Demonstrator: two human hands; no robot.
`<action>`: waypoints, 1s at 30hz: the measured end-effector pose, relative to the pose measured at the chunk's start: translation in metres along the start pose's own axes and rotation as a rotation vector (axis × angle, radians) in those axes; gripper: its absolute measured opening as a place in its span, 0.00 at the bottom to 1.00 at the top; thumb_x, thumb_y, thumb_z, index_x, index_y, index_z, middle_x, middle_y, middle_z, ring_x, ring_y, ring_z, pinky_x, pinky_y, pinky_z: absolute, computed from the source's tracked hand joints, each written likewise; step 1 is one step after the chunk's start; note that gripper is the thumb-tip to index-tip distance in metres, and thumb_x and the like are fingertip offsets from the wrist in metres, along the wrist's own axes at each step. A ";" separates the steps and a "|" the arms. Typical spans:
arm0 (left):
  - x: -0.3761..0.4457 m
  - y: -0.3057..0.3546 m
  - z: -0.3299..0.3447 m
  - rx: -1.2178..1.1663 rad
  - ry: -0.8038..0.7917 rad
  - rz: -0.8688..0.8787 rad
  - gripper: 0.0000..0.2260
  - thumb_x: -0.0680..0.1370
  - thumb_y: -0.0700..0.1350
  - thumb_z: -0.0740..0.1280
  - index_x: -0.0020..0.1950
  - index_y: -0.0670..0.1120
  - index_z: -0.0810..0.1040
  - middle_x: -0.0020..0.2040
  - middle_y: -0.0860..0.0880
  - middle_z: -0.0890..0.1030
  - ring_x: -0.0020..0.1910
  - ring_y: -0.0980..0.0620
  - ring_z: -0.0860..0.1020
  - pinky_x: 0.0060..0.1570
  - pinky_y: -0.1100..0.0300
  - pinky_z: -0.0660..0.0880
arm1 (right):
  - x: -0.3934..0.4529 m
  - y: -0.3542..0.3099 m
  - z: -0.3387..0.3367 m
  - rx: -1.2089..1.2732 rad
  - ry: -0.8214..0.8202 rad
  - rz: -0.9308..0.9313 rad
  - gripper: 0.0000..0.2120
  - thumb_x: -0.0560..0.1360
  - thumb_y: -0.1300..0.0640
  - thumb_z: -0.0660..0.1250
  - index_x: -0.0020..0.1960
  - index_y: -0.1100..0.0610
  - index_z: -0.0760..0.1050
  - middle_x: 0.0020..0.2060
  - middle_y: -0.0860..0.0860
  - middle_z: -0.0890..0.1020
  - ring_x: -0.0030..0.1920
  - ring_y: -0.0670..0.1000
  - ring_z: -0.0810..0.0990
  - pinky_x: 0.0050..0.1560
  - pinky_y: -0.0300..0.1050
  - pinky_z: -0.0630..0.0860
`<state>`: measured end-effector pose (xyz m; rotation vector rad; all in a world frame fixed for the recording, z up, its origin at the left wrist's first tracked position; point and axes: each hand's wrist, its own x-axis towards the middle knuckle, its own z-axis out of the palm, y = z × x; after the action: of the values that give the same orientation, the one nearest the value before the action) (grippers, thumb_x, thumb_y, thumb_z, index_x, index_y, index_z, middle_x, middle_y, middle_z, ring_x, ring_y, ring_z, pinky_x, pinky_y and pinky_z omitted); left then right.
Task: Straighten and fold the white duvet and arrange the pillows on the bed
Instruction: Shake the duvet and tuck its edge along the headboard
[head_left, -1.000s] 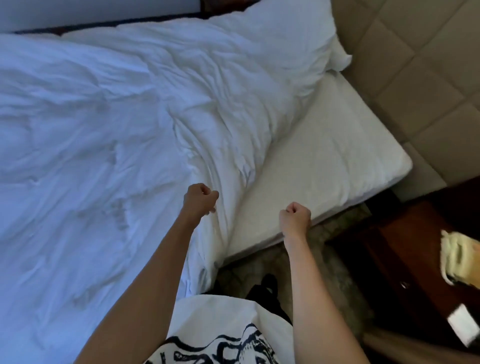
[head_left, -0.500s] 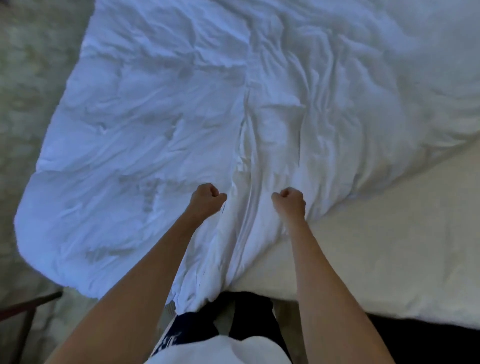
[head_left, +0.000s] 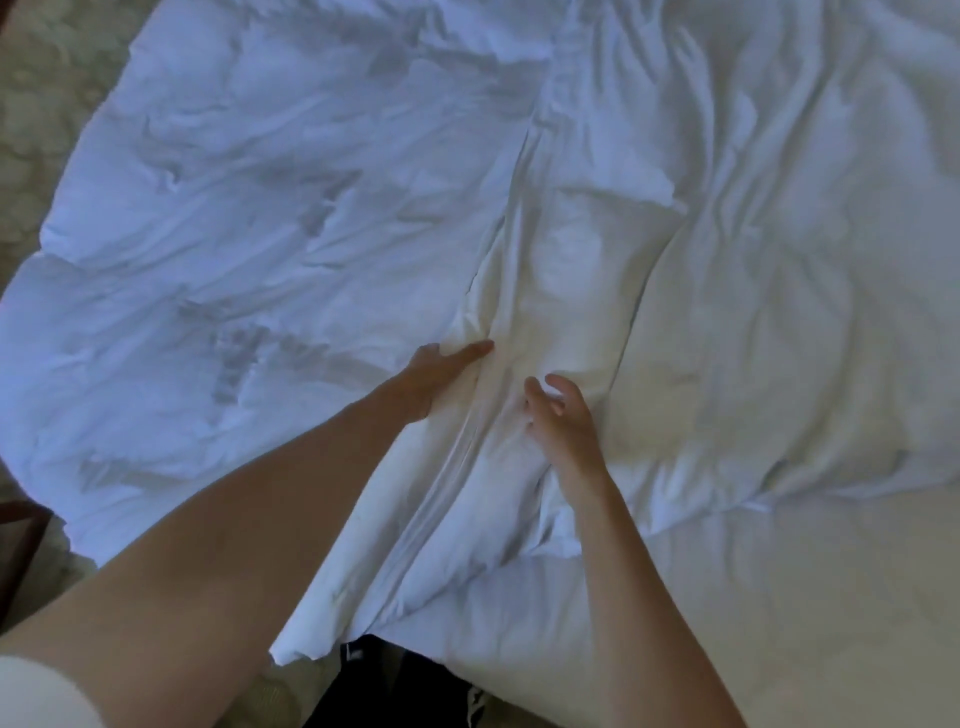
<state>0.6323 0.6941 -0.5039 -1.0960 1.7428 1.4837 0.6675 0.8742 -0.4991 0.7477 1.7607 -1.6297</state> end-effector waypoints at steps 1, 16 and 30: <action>-0.010 0.003 0.007 -0.003 -0.035 0.040 0.35 0.61 0.59 0.81 0.63 0.44 0.78 0.52 0.45 0.85 0.50 0.46 0.84 0.52 0.47 0.81 | -0.003 0.003 0.000 0.045 -0.017 0.006 0.24 0.75 0.42 0.67 0.67 0.50 0.71 0.57 0.53 0.80 0.57 0.52 0.81 0.63 0.54 0.76; -0.233 -0.048 0.066 1.080 -0.108 0.693 0.06 0.73 0.41 0.66 0.48 0.42 0.79 0.47 0.42 0.83 0.45 0.41 0.81 0.43 0.53 0.77 | -0.149 -0.071 -0.044 -0.627 0.170 -0.102 0.58 0.67 0.44 0.76 0.80 0.53 0.39 0.74 0.60 0.61 0.72 0.60 0.66 0.70 0.50 0.65; -0.361 -0.142 0.026 -0.426 -0.323 0.142 0.25 0.77 0.60 0.67 0.60 0.40 0.74 0.53 0.39 0.82 0.46 0.42 0.83 0.48 0.50 0.80 | -0.377 0.035 -0.083 -0.748 0.313 -0.402 0.07 0.71 0.55 0.64 0.49 0.52 0.74 0.44 0.53 0.81 0.47 0.60 0.79 0.42 0.46 0.74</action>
<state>0.9288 0.7893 -0.2715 -0.8764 1.3373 2.0577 0.9329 0.9616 -0.2307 0.3051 2.6399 -0.9459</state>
